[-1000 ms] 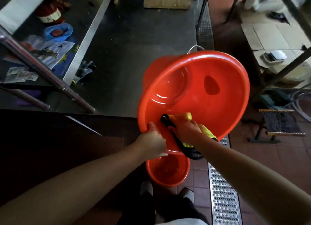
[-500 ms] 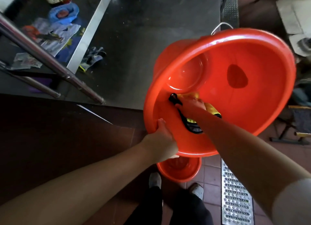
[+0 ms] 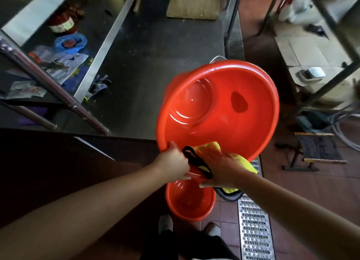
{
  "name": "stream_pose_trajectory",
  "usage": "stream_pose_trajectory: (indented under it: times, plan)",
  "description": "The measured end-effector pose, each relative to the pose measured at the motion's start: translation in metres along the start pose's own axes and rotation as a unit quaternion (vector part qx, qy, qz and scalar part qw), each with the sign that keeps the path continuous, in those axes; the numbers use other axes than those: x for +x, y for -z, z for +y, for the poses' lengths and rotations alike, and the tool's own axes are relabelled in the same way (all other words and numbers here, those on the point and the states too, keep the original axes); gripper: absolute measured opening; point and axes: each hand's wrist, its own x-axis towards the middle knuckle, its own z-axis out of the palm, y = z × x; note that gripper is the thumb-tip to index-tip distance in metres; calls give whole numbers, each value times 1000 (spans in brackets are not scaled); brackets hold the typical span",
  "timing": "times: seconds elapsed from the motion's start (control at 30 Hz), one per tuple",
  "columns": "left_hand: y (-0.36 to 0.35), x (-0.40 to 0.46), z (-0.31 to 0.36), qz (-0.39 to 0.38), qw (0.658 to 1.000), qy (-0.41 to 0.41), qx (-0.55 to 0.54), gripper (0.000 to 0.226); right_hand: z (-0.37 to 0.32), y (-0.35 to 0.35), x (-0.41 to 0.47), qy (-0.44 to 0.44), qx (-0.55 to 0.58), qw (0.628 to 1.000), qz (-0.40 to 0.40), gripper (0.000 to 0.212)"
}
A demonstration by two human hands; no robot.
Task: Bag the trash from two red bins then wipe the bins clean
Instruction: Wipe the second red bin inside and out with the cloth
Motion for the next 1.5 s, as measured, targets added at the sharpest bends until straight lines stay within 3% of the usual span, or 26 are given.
stream_pose_trajectory:
  times: [0.17,0.3,0.47,0.7,0.87,1.1,1.27,1.33,1.43,1.5]
  plan:
    - [-1,-11,-18,17,999,25,22,77,4,5,-5,-16,-76,996,43,102]
    - [-2,-35,-40,13,996,42,71,73,19,17,-24,-14,-198,978,65,81]
    - [5,-38,-51,-20,988,110,110,71,7,23,-28,-5,-246,963,109,76]
    - [15,0,4,-28,986,158,-49,106,22,22,-25,-8,-185,981,64,76]
    - [13,14,6,47,991,107,-58,81,35,21,-24,0,-156,986,63,74]
    - [11,8,19,62,994,62,-65,76,-18,11,-3,-84,61,994,31,58]
    - [5,0,30,47,995,64,-64,76,20,22,8,-164,-37,985,39,52]
    - [11,1,32,39,996,64,-56,74,11,20,20,-198,-21,979,34,50]
    - [15,-6,30,7,997,64,-32,65,-23,6,32,-129,132,983,11,56]
    - [11,-11,28,24,997,79,-8,59,-18,3,30,-95,157,983,17,57]
